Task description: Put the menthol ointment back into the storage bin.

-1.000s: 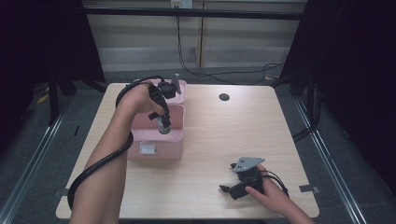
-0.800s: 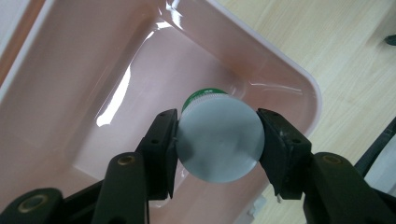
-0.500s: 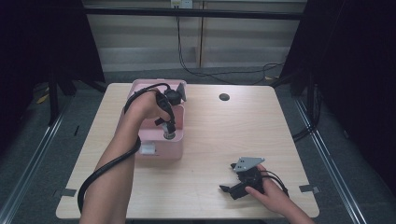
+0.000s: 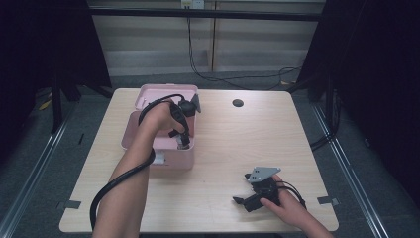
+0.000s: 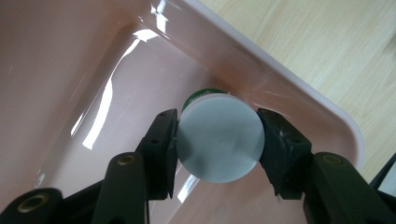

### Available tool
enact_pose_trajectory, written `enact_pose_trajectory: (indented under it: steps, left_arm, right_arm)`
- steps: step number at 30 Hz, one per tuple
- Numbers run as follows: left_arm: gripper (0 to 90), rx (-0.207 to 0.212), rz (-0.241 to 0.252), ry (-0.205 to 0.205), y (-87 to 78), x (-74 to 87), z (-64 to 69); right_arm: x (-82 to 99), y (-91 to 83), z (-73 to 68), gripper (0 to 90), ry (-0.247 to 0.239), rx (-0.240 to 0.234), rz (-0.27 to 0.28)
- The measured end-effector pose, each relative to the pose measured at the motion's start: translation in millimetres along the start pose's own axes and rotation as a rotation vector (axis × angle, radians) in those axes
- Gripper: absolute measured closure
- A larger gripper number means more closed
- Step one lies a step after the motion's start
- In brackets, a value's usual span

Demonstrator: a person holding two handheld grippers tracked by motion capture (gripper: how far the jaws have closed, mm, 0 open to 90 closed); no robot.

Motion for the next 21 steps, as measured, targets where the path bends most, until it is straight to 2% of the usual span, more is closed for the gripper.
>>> enact_pose_trajectory:
  steps: [8,12,13,15,21]
  left_arm:
    - [50.3,-0.002,0.008,0.008,10.8,-3.6,2.4]
    - [50.3,0.004,0.015,0.004,17.2,-4.3,3.4]
    - [50.2,0.003,0.016,-0.008,19.2,-4.3,4.2]
    - [50.2,0.000,0.014,0.003,20.9,-4.2,3.0]
    - [50.2,0.012,0.022,-0.012,31.8,-2.1,2.0]
  right_arm:
    - [0.0,0.1,0.1,8.0,0.000,-0.002,0.001]
    - [0.0,0.1,0.0,8.0,0.000,-0.002,0.001]
    - [0.0,0.1,0.0,8.0,0.000,-0.002,0.001]
    - [0.0,0.1,0.1,8.0,0.000,-0.002,0.001]
    - [0.0,0.0,0.0,8.0,0.000,-0.003,0.001]
Point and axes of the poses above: each handheld gripper's, and its own axes: y roughly forward along the jaws, x roughly out of its underside, z roughly to its right, the point moved 1 cm from there along y, roughly forward along the jaws, and after that the axes turned 12 degrees about -x, right-handed, at the moved point
